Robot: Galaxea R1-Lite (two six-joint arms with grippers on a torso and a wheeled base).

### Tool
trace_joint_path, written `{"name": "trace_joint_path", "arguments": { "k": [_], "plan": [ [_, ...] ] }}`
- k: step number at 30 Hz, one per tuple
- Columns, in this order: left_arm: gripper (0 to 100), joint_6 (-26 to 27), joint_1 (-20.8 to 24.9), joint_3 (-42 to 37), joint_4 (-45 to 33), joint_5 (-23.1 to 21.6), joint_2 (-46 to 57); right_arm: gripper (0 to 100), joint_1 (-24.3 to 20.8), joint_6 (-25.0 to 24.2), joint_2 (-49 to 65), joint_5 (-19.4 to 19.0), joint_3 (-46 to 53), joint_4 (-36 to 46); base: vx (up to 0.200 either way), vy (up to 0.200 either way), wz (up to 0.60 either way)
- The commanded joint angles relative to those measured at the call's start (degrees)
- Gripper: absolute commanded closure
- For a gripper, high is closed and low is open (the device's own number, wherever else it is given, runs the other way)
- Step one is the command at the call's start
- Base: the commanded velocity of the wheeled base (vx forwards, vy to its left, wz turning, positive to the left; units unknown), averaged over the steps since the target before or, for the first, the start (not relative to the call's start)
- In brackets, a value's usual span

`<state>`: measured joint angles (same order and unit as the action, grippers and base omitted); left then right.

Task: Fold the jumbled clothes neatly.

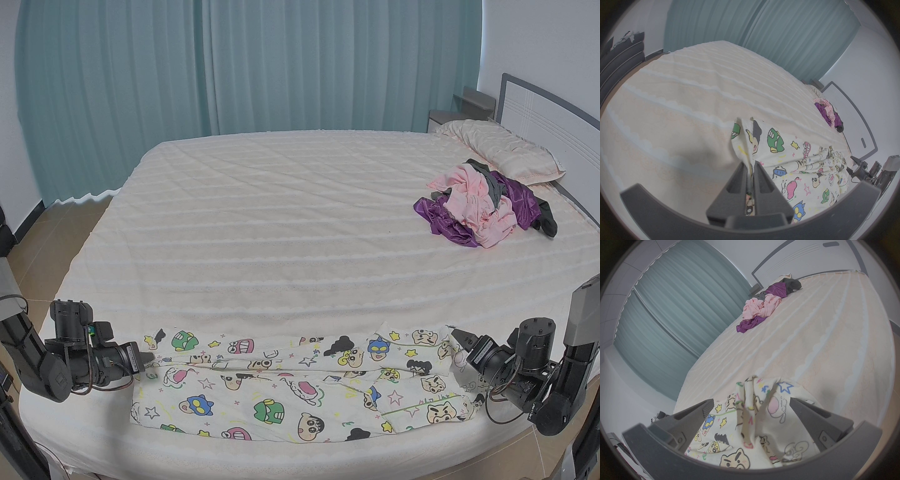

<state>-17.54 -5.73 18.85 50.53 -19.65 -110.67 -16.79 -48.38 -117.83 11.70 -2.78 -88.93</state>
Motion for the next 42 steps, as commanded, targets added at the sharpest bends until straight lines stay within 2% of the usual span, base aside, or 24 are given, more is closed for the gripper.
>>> {"name": "trace_joint_path", "arguments": {
  "k": [1,7,10,11,14,19,24,25,31,35,37,38,42],
  "plan": [
    [100,-0.04,-5.08,-0.65,-0.08,-2.76,3.62,0,0.18,-0.04,0.85,-0.01,-0.03,-0.98,0.000,0.000,0.00],
    [100,-0.04,-10.79,0.05,-3.95,-6.63,7.57,0,0.18,-0.04,0.85,-0.01,-0.03,-0.98,0.000,0.000,0.00],
    [100,0.05,-15.98,2.16,-9.75,-11.37,11.53,0,0.18,-0.04,0.85,-0.01,-0.03,-0.98,0.000,0.000,0.00],
    [100,0.05,-16.24,2.33,-10.01,-11.55,11.61,0,0.18,-0.04,0.76,-0.01,-0.03,-0.98,0.000,0.000,0.00],
    [100,0.32,-21.25,5.94,-15.29,-13.75,13.11,0,0.18,-0.13,0.76,-0.01,-0.12,-0.98,0.000,0.000,0.00],
    [100,0.49,-27.67,11.56,-19.33,-14.80,13.55,0,0.18,-0.13,0.68,-0.01,-0.12,-0.98,0.000,0.000,0.00],
    [100,0.76,-31.27,16.05,-23.64,-15.42,13.55,0,0.18,-0.13,0.59,-0.01,-0.21,-0.98,0.000,0.000,0.00],
    [100,1.37,-33.29,18.86,-26.10,-15.68,13.55,0,0.18,-0.13,0.59,-0.01,-0.21,-0.98,0.000,0.000,0.00],
    [100,1.63,-36.81,26.33,-34.36,-16.30,14.51,0,0.18,-0.13,0.68,-0.01,-0.21,-0.98,0.000,0.000,0.00],
    [100,1.90,-35.58,27.03,-38.66,-16.56,16.89,0,0.09,-0.13,0.68,-0.01,-0.30,-0.98,0.000,0.000,0.00],
    [100,1.99,-31.27,25.80,-40.60,-15.94,19.08,0,0.00,-0.13,0.68,-0.01,-0.21,-0.98,0.000,0.000,0.00],
    [100,1.99,-30.57,25.45,-40.77,-15.86,19.44,0,0.00,-0.13,0.68,-0.01,-0.21,-0.98,0.000,0.000,0.00],
    [100,0.58,-17.21,20.44,-41.92,-9.97,24.80,0,-0.18,-0.13,0.76,-0.01,-0.12,-0.98,0.000,0.000,0.00]
  ]
}}
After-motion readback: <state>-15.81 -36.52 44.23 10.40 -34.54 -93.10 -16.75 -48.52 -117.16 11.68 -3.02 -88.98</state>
